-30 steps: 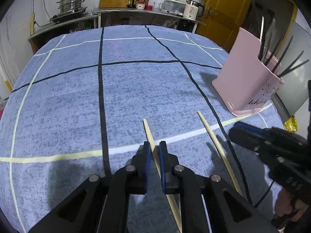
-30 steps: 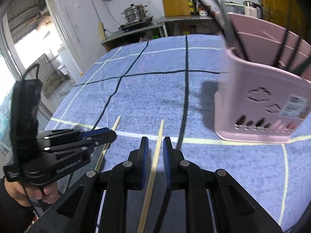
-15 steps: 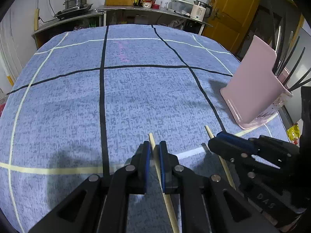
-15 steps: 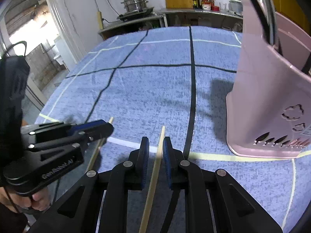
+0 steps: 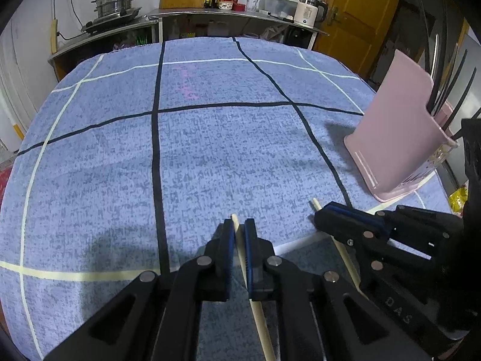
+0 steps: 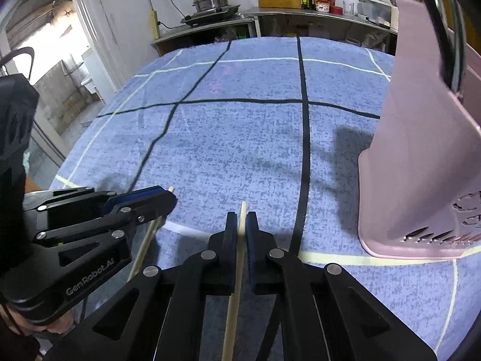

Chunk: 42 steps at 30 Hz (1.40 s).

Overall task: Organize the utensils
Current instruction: 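Close the left tool on a wooden chopstick while the right tool grasps another, then lift both wooden chopsticks upright and carry them over the pink holder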

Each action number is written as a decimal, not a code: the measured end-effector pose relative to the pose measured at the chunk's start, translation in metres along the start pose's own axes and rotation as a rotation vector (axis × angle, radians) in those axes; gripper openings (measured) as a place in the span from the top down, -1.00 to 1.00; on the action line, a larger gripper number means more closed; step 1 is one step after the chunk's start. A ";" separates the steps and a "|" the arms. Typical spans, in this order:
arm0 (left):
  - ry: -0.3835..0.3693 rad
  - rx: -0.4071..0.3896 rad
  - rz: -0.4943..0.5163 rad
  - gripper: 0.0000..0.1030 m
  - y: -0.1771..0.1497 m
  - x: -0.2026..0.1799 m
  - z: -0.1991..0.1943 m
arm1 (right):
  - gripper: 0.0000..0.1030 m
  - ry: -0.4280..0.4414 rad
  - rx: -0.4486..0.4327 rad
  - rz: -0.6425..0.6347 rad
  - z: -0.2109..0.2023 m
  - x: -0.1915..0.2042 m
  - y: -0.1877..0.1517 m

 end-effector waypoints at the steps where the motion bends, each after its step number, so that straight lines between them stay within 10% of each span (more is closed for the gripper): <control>1: -0.004 -0.006 -0.003 0.87 0.000 0.001 -0.003 | 0.90 0.003 -0.010 0.000 -0.005 0.001 0.001; 20: -0.055 -0.220 0.023 0.90 0.028 -0.007 -0.126 | 0.90 0.021 -0.255 -0.026 -0.137 0.014 0.024; 42: -0.086 -0.283 0.051 0.90 0.021 -0.031 -0.174 | 0.90 -0.001 -0.333 -0.030 -0.186 0.014 0.011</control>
Point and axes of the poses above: each gripper's, at about its wrist camera, not at the fingertips, and z roughly the way its jaws point, x to its left, y to its top, the point moved 4 cm from there along z, roughly the way its jaws point, and after that the axes turned 3 degrees about x, right-handed, at the moved point
